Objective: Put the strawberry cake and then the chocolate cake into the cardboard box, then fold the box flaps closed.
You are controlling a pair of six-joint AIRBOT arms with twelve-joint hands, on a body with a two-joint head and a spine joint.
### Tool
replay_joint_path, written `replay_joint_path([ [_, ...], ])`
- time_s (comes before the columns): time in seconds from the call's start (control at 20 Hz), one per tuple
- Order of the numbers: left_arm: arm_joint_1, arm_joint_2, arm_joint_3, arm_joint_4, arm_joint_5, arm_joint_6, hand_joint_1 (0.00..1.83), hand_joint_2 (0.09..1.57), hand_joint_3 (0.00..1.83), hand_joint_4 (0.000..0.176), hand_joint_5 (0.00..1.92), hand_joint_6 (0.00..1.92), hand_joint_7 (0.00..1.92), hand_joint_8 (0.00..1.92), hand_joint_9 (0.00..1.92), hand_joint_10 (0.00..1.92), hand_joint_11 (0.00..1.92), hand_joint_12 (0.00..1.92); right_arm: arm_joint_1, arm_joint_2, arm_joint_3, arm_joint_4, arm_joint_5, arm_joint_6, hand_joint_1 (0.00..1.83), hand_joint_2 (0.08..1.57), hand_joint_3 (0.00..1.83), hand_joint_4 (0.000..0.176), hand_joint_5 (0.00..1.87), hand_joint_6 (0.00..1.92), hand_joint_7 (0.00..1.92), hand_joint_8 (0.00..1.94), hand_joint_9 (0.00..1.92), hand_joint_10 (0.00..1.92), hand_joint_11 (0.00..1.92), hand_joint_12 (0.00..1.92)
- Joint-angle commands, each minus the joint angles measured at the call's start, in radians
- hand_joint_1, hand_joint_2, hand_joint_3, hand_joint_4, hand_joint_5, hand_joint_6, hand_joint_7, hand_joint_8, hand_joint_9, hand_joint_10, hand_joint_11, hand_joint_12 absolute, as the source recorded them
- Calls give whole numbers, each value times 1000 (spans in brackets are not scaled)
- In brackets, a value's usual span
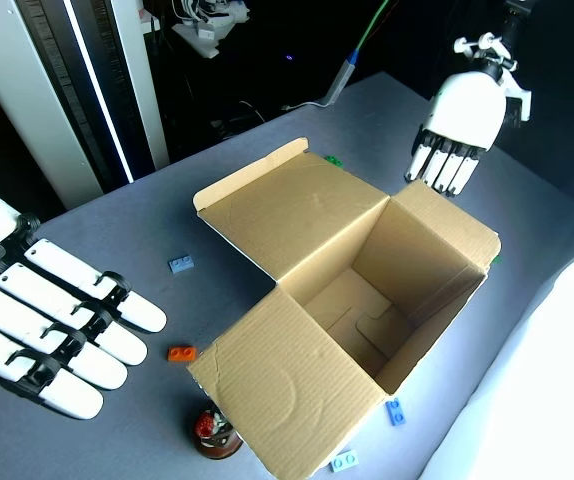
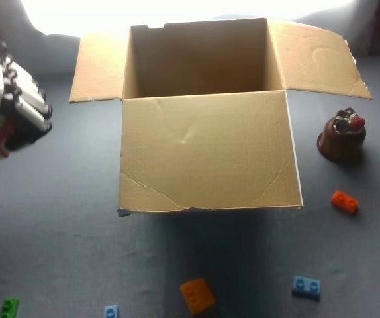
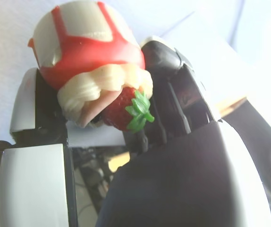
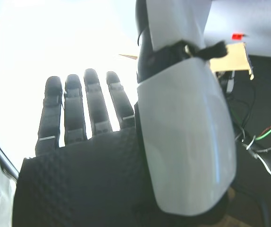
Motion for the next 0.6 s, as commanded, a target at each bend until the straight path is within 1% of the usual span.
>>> replay_joint_path([
  [0.0, -23, 15, 9, -58, -7, -4, 1304, 1262, 40, 0, 711, 1537, 599, 1541, 620, 1600, 518, 1788, 7, 15, 2, -7, 117, -7, 993, 1004, 0, 5, 0, 0, 78, 3, 74, 6, 0, 272],
  [0.05, -50, 15, 12, -43, -11, -9, 1304, 1262, 38, 0, 712, 1533, 601, 1538, 624, 1595, 516, 1785, 7, 15, 2, -7, 118, -7, 992, 1005, 0, 3, 0, 0, 80, 3, 74, 5, 0, 283],
  [0.1, -76, 14, 15, -28, -13, -15, 1306, 1262, 36, 0, 712, 1551, 603, 1534, 626, 1578, 523, 1784, 7, 15, 2, -7, 118, -7, 978, 1012, 2, 5, 0, 0, 68, 0, 68, 2, 0, 304],
  [0.2, -125, 6, 23, 1, -17, -27, 1305, 1267, 34, 0, 714, 1553, 586, 1555, 616, 1594, 519, 1808, 7, 15, 2, -7, 120, -7, 975, 1007, 0, 9, 0, 0, 69, 1, 70, 2, 0, 280],
  [0.25, -153, 1, 28, 18, -18, -33, 1300, 1278, 33, 0, 709, 1501, 559, 1616, 603, 1643, 518, 1832, 7, 15, 2, -7, 120, -8, 1003, 998, 0, 7, 0, 0, 68, 0, 73, 2, 0, 241],
  [0.3, -172, -4, 31, 28, -18, -36, 1301, 1278, 30, 0, 716, 1483, 560, 1619, 600, 1653, 513, 1842, 7, 15, 2, -7, 120, -8, 1018, 991, 0, 4, 0, 0, 74, 1, 77, 2, 0, 251],
  [0.35, -200, -10, 37, 43, -19, -40, 1302, 1280, 30, 0, 704, 1553, 566, 1583, 601, 1632, 518, 1815, 7, 15, 2, -7, 121, -8, 1018, 994, 0, 0, 0, 0, 72, 0, 64, 0, 0, 236],
  [0.45, -244, -22, 48, 69, -22, -45, 1302, 1279, 28, 0, 694, 1590, 575, 1557, 608, 1611, 531, 1801, 7, 15, 2, -7, 123, -8, 996, 1009, 4, 3, 0, 0, 61, 0, 56, 0, 0, 257],
  [0.5, -267, -32, 57, 79, -25, -48, 1304, 1275, 23, 0, 708, 1555, 581, 1555, 620, 1599, 533, 1791, 7, 15, 2, -7, 124, -8, 999, 1004, 2, 3, 0, 0, 61, 1, 61, 2, 0, 287],
  [0.55, -281, -41, 64, 86, -25, -49, 1305, 1273, 20, 0, 714, 1540, 585, 1552, 621, 1596, 524, 1792, 7, 15, 2, -7, 124, -8, 982, 1012, 4, 10, 0, 0, 43, 0, 45, 0, 0, 254],
])
